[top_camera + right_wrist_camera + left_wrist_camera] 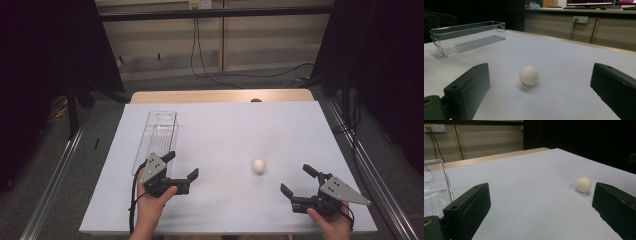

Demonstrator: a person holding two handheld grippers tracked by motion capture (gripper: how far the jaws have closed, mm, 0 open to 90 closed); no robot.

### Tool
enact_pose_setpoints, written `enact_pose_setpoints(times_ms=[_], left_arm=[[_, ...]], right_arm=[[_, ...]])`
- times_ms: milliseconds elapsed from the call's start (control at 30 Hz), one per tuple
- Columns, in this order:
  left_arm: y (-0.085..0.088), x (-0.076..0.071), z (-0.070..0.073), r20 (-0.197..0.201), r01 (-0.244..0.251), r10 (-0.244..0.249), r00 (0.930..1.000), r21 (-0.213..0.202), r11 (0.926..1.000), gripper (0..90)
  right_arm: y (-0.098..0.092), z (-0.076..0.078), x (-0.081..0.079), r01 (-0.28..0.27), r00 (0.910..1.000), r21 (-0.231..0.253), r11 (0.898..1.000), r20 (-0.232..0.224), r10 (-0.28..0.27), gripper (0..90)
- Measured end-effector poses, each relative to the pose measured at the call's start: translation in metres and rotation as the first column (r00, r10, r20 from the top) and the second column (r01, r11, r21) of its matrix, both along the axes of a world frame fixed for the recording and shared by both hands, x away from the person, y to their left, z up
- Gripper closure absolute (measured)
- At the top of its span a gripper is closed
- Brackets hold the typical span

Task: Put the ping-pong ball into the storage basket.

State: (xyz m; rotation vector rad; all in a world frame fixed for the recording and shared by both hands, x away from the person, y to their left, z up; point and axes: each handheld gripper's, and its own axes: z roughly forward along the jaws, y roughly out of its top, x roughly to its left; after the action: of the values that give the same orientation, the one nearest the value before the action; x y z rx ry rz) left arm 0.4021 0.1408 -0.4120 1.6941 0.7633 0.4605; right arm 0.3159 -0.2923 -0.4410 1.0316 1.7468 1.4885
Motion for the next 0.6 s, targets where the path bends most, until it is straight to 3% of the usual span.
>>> enact_pose_setpoints(times_ms=[600], left_arm=[[-0.013, 0.004, 0.000, 0.004, 0.010, -0.010, 0.9999, 0.007, 0.9999, 2.1]], right_arm=[[0.000, 0.000, 0.000, -0.002, 1.0000, -0.002, 1.000, 0.001, 0.002, 2.0]])
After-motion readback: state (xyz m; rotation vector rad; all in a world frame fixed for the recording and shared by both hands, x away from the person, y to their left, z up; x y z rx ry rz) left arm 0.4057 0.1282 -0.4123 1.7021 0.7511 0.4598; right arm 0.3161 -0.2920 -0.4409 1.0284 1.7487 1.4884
